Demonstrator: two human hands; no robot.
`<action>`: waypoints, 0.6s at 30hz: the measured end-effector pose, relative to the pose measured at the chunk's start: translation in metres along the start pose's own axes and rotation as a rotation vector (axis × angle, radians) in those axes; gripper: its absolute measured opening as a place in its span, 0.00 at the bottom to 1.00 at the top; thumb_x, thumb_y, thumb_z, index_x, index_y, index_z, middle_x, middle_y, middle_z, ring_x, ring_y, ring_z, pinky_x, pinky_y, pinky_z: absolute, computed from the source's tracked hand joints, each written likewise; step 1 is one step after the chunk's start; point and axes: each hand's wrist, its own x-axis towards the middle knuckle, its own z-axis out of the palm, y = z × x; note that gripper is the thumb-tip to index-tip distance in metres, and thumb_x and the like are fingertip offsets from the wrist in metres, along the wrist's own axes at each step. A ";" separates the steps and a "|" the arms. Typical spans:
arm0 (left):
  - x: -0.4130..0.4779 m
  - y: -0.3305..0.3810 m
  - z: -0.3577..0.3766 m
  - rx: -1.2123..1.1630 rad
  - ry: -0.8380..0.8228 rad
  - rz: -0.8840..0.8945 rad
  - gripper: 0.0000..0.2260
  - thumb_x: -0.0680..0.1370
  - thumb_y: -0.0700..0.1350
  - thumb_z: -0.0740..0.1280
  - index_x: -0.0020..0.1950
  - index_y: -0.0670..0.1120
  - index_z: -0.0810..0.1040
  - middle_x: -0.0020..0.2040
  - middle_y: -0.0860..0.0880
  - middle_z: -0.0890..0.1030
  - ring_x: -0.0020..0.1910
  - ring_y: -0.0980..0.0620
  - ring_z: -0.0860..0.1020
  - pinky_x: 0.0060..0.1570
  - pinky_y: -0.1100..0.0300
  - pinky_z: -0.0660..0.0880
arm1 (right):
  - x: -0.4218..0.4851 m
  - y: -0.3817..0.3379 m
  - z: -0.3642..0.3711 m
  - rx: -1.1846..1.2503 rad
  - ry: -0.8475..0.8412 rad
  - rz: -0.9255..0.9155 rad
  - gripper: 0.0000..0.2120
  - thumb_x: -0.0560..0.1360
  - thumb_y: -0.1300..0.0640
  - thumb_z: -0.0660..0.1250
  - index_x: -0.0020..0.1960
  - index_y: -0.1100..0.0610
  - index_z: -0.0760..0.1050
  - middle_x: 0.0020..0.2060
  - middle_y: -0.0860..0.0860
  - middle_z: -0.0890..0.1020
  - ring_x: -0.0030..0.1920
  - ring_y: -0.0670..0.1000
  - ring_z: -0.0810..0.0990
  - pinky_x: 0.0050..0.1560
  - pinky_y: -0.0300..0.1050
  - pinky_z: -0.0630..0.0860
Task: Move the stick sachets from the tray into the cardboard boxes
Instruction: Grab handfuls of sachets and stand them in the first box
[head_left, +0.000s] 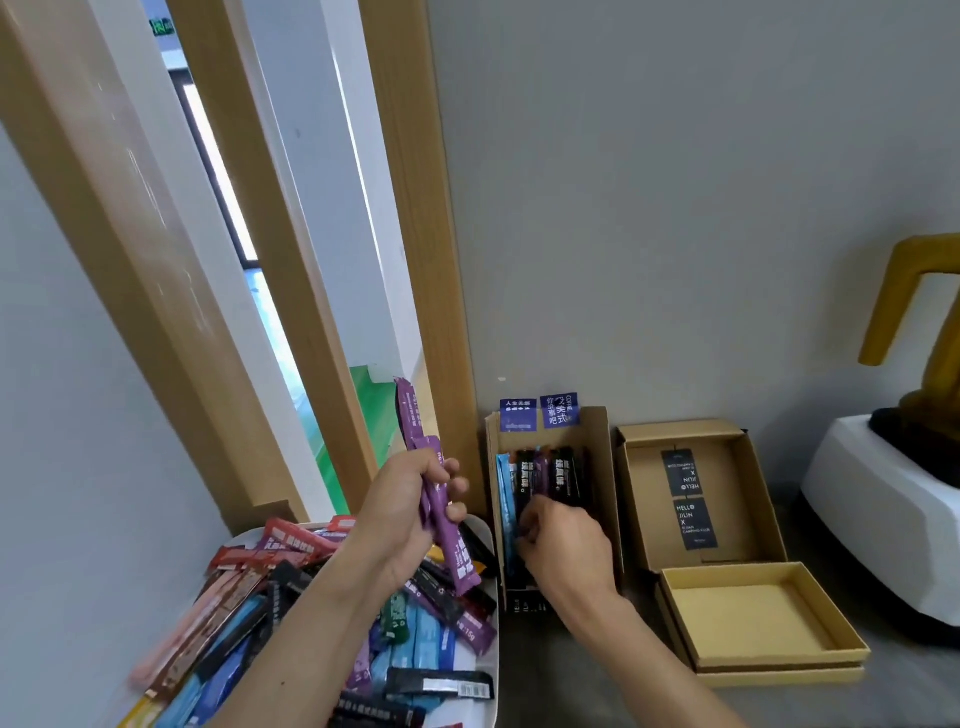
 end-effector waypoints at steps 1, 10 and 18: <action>-0.001 0.000 0.002 0.008 -0.001 0.000 0.20 0.75 0.31 0.58 0.66 0.44 0.68 0.43 0.44 0.73 0.35 0.52 0.74 0.28 0.61 0.70 | -0.001 -0.001 0.002 -0.002 -0.011 0.008 0.09 0.78 0.47 0.72 0.56 0.47 0.80 0.49 0.46 0.86 0.51 0.50 0.85 0.51 0.51 0.83; 0.003 0.000 0.006 0.059 -0.018 -0.027 0.11 0.78 0.35 0.63 0.60 0.40 0.69 0.40 0.43 0.75 0.34 0.51 0.75 0.34 0.57 0.75 | 0.005 0.001 0.002 0.099 0.035 0.072 0.10 0.78 0.47 0.73 0.58 0.45 0.79 0.52 0.46 0.85 0.51 0.45 0.84 0.48 0.45 0.84; 0.005 0.002 0.012 0.084 0.001 -0.007 0.10 0.83 0.45 0.66 0.59 0.40 0.72 0.36 0.46 0.77 0.33 0.52 0.76 0.35 0.56 0.75 | 0.007 0.001 0.005 0.117 0.097 0.054 0.08 0.81 0.50 0.69 0.59 0.47 0.73 0.52 0.45 0.84 0.50 0.45 0.85 0.45 0.41 0.84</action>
